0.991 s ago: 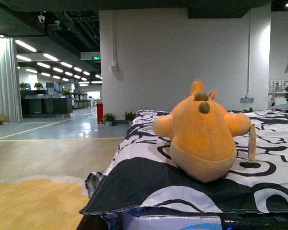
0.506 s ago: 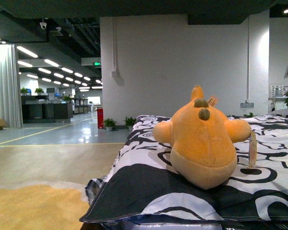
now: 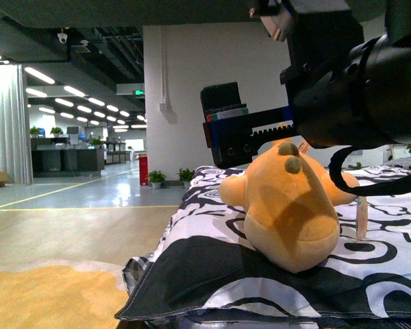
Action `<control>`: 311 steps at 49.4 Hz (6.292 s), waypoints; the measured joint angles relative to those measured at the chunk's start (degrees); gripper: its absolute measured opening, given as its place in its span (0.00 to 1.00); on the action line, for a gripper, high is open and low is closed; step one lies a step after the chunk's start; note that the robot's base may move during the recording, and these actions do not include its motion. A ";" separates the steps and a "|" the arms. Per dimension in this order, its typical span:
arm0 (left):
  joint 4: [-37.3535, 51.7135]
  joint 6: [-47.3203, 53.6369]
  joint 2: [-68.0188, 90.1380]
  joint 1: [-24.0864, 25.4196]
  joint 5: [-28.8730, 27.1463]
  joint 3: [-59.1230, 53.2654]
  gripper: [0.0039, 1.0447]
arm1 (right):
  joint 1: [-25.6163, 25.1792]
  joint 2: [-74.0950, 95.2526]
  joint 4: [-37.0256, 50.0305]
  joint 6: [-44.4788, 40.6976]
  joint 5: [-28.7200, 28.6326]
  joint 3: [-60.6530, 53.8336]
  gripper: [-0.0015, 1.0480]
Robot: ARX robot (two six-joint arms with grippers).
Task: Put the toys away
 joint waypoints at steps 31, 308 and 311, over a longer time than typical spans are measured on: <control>0.00 0.00 0.00 0.00 0.00 0.00 0.94 | -6.36 11.47 -5.07 11.43 5.03 2.29 0.94; 0.00 0.09 0.00 0.04 0.00 0.00 0.94 | -22.34 -82.93 -18.86 17.29 -20.68 -59.49 0.10; 0.00 0.09 0.00 0.04 0.00 0.00 0.94 | -22.34 -82.93 -18.86 17.29 -20.70 -59.49 0.09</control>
